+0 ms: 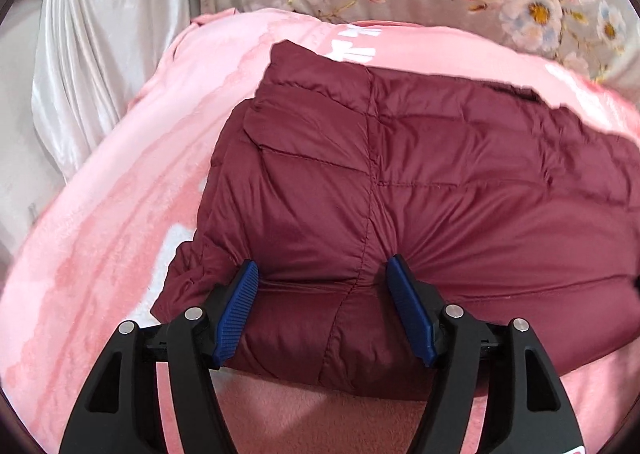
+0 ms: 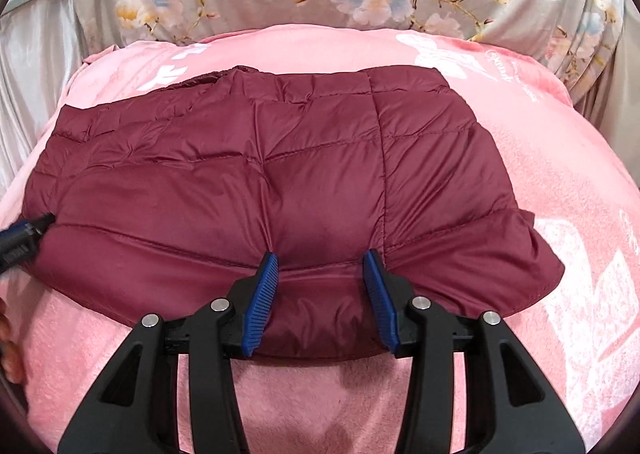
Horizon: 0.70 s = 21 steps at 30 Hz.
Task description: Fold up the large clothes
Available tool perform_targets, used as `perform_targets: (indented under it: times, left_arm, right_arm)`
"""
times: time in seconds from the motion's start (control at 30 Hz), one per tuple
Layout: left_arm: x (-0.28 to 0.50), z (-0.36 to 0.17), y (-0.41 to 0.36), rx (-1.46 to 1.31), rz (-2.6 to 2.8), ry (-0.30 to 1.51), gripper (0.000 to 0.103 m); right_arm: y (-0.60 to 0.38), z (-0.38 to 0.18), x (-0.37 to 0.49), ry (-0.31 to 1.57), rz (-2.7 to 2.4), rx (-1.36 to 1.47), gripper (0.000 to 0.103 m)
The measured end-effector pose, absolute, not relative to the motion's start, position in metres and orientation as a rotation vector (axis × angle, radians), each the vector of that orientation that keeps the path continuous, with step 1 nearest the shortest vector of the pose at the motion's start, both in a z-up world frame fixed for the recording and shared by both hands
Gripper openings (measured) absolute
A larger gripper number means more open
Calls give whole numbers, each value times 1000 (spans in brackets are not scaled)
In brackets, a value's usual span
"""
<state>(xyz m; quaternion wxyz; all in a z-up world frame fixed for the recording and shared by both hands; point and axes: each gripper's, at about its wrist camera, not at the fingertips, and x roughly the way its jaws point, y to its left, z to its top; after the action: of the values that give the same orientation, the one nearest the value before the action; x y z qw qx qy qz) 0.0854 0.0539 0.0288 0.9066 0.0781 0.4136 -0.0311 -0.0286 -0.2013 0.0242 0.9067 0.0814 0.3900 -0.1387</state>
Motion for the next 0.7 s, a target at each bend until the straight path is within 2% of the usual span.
perform_targets:
  times: [0.2, 0.43, 0.5, 0.53, 0.63, 0.7]
  left_arm:
    - [83, 31, 63, 103, -86, 859, 67]
    - [63, 55, 98, -55, -95, 879, 67]
    - [58, 59, 114, -106, -78, 888, 70]
    - [58, 59, 127, -147, -64, 903, 70]
    - [68, 50, 154, -275, -81, 967, 70]
    - [73, 41, 163, -336, -94, 1004, 70]
  right_arm:
    - [-183, 53, -30, 754, -202, 292, 45]
    - [-129, 67, -5, 749, -91, 201, 44]
    - [-120, 65, 2, 759, -71, 192, 40]
    - [-115, 62, 5, 770, -62, 181, 34]
    - [-105, 53, 10, 793, -46, 177, 26]
    - [-103, 49, 12, 803, -47, 174, 24]
